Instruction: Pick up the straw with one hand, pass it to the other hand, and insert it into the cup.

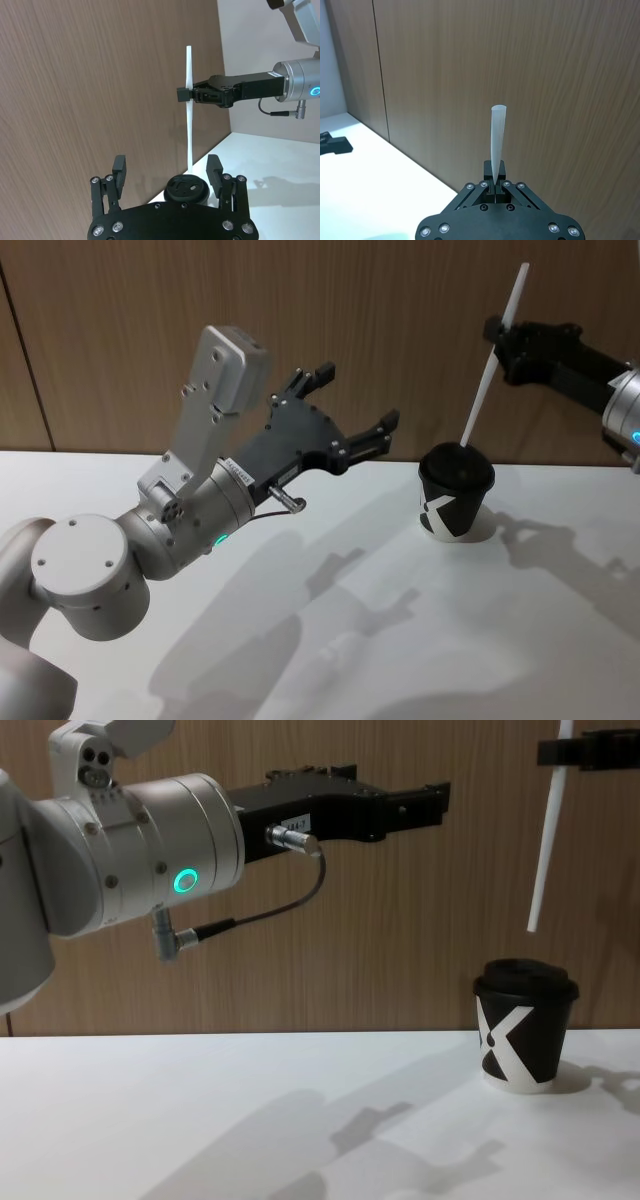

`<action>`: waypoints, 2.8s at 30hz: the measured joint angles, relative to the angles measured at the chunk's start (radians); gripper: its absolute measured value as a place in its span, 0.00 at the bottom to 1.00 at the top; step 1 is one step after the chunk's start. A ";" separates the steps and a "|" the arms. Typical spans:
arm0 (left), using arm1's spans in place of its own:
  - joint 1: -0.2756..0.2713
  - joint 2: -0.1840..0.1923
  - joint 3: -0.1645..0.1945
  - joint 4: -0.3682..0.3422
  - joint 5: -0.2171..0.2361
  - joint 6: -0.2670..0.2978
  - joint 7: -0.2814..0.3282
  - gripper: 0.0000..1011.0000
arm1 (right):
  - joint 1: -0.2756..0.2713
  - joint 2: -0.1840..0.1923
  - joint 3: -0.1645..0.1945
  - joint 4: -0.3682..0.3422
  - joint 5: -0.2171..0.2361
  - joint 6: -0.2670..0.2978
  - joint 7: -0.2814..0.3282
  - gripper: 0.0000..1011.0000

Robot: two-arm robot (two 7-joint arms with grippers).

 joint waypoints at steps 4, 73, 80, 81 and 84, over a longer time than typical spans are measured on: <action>0.000 0.000 0.000 0.000 0.000 0.000 0.000 0.99 | 0.004 0.004 -0.003 0.008 -0.005 0.003 0.005 0.01; 0.000 0.000 0.000 0.000 0.000 0.000 0.000 0.99 | 0.040 -0.013 -0.045 0.130 -0.059 -0.023 0.073 0.18; 0.000 0.000 0.000 0.000 0.000 0.000 0.000 0.99 | 0.041 -0.014 -0.046 0.132 -0.061 -0.025 0.075 0.39; 0.000 0.000 0.000 0.000 0.000 0.000 0.000 0.99 | 0.041 -0.014 -0.046 0.132 -0.061 -0.025 0.075 0.43; 0.000 0.000 0.000 0.000 0.000 0.000 0.000 0.99 | 0.041 -0.014 -0.046 0.133 -0.061 -0.025 0.075 0.51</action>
